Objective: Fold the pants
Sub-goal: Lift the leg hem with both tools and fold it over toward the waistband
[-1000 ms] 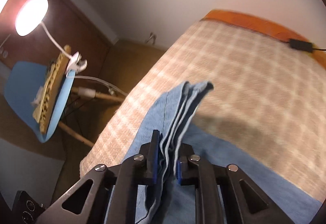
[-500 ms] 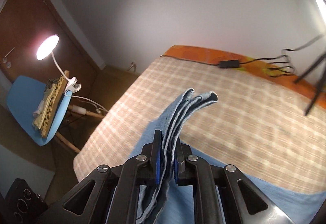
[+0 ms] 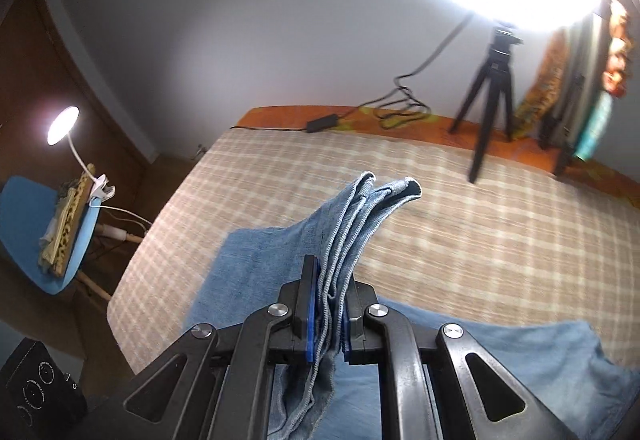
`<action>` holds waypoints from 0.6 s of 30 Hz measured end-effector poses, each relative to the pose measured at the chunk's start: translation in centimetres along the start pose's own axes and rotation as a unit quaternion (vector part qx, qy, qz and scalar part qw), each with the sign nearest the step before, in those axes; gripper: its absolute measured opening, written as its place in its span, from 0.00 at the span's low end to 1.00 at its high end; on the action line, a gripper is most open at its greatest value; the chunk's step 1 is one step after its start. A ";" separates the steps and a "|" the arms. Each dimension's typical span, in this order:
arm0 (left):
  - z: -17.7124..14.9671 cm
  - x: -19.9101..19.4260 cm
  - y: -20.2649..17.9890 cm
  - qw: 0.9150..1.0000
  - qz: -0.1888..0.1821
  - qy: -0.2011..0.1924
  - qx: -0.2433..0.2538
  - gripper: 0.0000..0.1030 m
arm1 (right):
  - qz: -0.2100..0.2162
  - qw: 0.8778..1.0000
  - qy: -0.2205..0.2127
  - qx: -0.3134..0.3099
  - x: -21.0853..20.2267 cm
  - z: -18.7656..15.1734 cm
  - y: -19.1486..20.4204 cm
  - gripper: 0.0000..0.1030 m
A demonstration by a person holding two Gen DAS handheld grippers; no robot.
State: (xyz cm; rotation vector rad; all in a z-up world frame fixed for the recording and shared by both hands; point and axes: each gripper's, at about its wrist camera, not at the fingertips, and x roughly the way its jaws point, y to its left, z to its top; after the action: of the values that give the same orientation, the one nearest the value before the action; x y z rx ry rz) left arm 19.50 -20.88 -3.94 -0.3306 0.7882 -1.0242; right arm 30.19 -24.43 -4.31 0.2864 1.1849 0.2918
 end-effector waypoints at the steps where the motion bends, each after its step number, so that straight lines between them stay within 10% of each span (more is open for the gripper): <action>1: -0.1 0.8 -0.8 1.000 -0.003 0.004 0.001 0.09 | -0.006 1.000 -0.001 0.005 -0.5 -0.4 -0.8 0.07; 18: -0.5 9.7 -7.3 0.996 -0.055 0.062 0.033 0.09 | -0.061 0.997 -0.013 0.053 -5.6 -3.6 -10.4 0.07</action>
State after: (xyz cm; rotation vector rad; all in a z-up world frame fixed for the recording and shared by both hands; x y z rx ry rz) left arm 17.27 -32.85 -4.18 -0.2581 0.8540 -1.1802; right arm 25.69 -35.93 -4.62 0.3077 1.1887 0.1186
